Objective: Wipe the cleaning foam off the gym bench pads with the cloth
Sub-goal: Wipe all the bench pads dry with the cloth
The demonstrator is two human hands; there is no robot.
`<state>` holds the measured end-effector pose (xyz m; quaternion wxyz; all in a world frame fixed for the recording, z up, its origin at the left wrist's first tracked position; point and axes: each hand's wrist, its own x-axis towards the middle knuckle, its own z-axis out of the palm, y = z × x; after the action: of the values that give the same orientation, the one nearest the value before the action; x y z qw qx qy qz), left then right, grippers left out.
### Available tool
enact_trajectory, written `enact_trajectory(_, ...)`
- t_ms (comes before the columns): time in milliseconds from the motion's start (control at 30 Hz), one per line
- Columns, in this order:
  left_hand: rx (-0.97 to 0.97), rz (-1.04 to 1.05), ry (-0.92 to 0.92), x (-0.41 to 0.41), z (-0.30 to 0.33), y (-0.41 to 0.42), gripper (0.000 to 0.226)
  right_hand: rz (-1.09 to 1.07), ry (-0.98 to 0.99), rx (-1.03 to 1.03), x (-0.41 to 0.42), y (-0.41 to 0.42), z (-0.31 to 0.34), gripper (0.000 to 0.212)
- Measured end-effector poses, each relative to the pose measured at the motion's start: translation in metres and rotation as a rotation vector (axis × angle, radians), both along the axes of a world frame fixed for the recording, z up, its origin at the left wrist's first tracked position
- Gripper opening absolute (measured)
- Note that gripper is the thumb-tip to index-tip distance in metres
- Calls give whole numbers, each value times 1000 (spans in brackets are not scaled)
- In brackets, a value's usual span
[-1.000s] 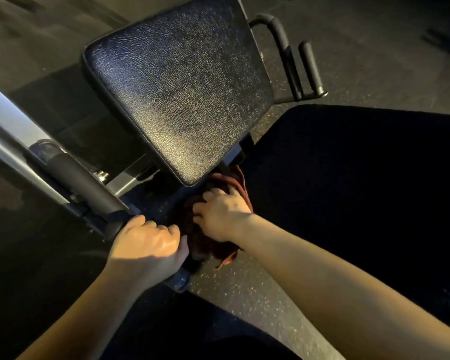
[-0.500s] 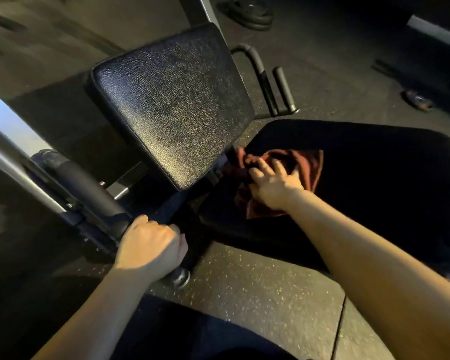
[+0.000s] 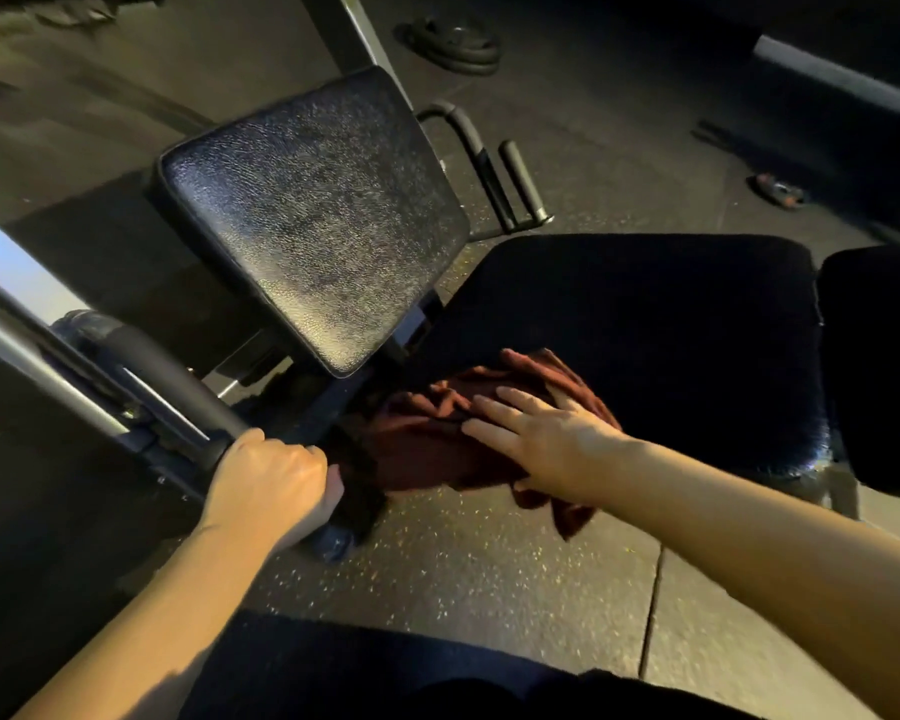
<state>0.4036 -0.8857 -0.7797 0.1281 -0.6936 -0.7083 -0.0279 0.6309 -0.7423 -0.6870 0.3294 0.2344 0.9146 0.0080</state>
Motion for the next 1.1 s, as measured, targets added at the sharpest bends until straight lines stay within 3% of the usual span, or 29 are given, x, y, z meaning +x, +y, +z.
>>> enact_trajectory(100,26,-8,-16,2,1,-1,47,-5,-40,99,64,-1,39,80)
enact_trajectory(267,-22,0,-56,3,5,-2,42,35,83,315,124,-10,72,95)
enact_trajectory(367,-125,27,-42,3,9,-3,49,-10,-4,272,97,-11,53,83)
enact_trajectory(500,-259,85,72,5,14,-3,42,17,72,184,21,-8,3,71)
enact_trajectory(600,-116,16,-21,1,7,-4,44,4,70,126,-1,-4,-9,73)
enact_trajectory(733,27,-79,-88,0,0,-3,55,-9,191,218,54,-4,12,72)
enact_trajectory(833,108,-153,-97,-3,-5,-5,73,103,189,311,98,-6,37,80)
enact_trajectory(933,115,-76,-70,-2,-1,-3,51,111,205,350,137,0,64,85)
enact_trajectory(1033,89,-79,-77,0,-8,-1,46,-25,170,312,153,3,76,96)
enact_trajectory(1100,111,-88,-109,-2,-16,2,45,-82,140,304,141,0,73,87)
